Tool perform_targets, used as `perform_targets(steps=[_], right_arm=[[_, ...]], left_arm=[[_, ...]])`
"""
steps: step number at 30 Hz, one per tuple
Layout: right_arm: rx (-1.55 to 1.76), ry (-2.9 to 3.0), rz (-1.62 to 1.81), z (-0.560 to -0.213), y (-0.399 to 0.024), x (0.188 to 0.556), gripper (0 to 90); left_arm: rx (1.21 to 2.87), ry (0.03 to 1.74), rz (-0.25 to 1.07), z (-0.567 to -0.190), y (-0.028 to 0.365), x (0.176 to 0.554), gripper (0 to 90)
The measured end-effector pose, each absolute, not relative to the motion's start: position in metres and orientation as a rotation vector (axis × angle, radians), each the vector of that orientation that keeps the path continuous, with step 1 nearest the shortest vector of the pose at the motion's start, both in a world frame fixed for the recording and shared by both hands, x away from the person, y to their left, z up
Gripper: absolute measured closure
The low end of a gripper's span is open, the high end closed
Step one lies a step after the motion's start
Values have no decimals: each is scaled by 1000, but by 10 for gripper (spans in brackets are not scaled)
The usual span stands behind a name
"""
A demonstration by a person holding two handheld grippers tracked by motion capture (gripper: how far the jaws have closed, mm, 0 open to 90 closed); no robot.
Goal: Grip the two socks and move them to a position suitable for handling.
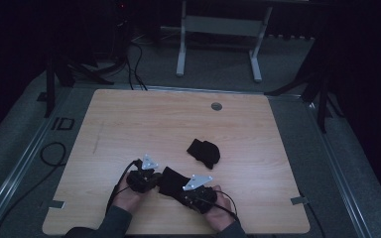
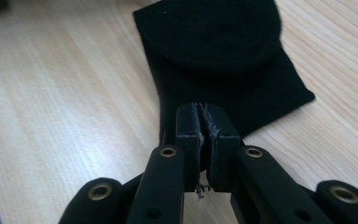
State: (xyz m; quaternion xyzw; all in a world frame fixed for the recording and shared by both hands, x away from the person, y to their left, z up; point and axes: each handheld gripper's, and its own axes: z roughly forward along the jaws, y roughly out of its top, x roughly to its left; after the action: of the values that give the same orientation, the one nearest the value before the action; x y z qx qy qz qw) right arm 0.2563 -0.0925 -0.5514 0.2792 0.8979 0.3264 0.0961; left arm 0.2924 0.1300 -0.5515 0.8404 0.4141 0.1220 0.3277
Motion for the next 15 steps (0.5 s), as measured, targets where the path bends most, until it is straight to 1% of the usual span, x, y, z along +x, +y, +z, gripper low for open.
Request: perform_targets(steps=[7,15], right_arm=[[908,2609,910,-548,-102,265,848],[944,2558,981,-536,-103,270,717]], left_arm=[[2205,1073,318,-552,127,290,861],[2198,1082,313,-552,127,289,860]])
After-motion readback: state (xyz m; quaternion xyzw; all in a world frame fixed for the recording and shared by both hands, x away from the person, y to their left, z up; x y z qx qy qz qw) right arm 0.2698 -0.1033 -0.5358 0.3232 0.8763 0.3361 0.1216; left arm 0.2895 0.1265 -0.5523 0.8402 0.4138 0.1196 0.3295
